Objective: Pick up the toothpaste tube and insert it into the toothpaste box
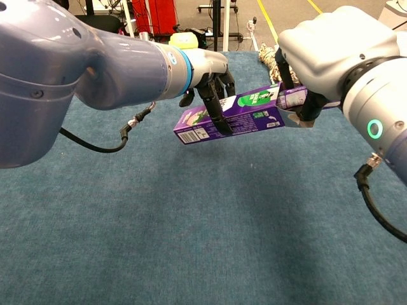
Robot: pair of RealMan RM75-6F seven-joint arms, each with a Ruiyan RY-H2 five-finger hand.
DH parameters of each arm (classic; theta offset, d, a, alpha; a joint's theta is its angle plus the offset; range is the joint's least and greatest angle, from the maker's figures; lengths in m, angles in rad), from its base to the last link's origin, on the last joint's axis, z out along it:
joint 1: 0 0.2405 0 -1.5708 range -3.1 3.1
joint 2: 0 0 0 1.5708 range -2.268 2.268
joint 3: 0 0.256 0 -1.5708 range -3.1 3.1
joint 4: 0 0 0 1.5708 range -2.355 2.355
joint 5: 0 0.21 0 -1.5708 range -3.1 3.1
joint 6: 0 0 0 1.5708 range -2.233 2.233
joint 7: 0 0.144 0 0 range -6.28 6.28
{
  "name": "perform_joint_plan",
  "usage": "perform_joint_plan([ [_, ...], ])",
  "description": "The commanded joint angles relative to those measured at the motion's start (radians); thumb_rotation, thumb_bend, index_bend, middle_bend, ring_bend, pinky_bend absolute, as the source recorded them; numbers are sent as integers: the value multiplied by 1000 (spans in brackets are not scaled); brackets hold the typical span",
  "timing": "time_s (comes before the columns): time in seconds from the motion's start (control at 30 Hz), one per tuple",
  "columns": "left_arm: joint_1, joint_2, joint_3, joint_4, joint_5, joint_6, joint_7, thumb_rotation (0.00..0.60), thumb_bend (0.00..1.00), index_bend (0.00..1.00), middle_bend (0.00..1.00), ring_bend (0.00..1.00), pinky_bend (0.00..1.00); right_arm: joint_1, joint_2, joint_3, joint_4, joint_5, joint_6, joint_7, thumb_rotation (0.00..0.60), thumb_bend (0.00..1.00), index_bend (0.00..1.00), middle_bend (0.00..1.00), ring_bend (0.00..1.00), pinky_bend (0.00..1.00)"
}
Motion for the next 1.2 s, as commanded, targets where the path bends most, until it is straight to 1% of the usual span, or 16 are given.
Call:
perform_joint_plan([
  [0.03, 6, -4, -3, 1, 12, -8, -16, 600, 291, 538, 499, 464, 796, 2, -5, 3, 3, -6, 0, -7, 600, 557, 608, 629, 625, 774],
  [0.13, 17, -8, -12, 0, 23, -22, -50, 600, 291, 538, 499, 464, 796, 2, -9, 5, 2, -11, -3, -11, 600, 549, 565, 626, 623, 774],
  [0.23, 22, -9, -12, 2, 36, -30, -68, 600, 292, 538, 499, 464, 796, 1, -10, 4, 1, -16, -3, -12, 600, 525, 448, 609, 610, 776],
  [0.3, 24, -10, -8, 3, 47, -29, -73, 600, 292, 538, 499, 464, 796, -1, -7, 3, -3, -23, -5, -8, 600, 499, 355, 564, 590, 774],
  [0.37, 25, -11, -6, 2, 51, -25, -77, 600, 291, 538, 499, 464, 796, -4, -1, 3, -6, -30, -10, 0, 600, 476, 309, 516, 567, 761],
  [0.6, 33, -22, -10, 15, 75, -34, -112, 600, 292, 538, 500, 464, 796, -11, 24, -15, 10, -93, -33, 41, 600, 426, 229, 374, 447, 678],
  [0.77, 36, -31, -4, 27, 104, -29, -124, 600, 291, 538, 500, 464, 796, -20, 40, -17, 15, -109, -50, 60, 600, 364, 194, 331, 414, 666],
  [0.83, 38, -32, -4, 31, 112, -26, -129, 600, 291, 538, 499, 464, 796, -25, 48, -16, 18, -113, -56, 71, 600, 301, 186, 316, 402, 658],
  [0.9, 41, -32, -4, 36, 120, -25, -134, 600, 291, 539, 499, 464, 796, -31, 59, -15, 18, -118, -62, 87, 600, 182, 167, 294, 379, 636],
  [0.93, 42, -32, -4, 38, 121, -26, -136, 600, 291, 539, 499, 464, 796, -33, 62, -15, 18, -121, -64, 91, 600, 150, 159, 285, 371, 627],
  [1.0, 45, -32, -4, 44, 122, -28, -139, 600, 292, 538, 499, 464, 796, -38, 75, -14, 16, -131, -68, 103, 600, 103, 141, 254, 338, 588],
  [1.03, 46, -32, -3, 47, 123, -29, -140, 600, 291, 538, 500, 464, 796, -40, 82, -14, 13, -134, -71, 107, 600, 98, 137, 240, 322, 566],
  [1.1, 50, -26, 0, 54, 126, -28, -139, 600, 291, 538, 499, 464, 796, -46, 109, -6, 7, -138, -76, 112, 600, 91, 132, 207, 277, 486],
  [1.2, 58, -9, 7, 53, 132, -25, -132, 600, 291, 538, 499, 464, 796, -55, 156, 8, 7, -133, -94, 139, 600, 90, 132, 189, 256, 411],
])
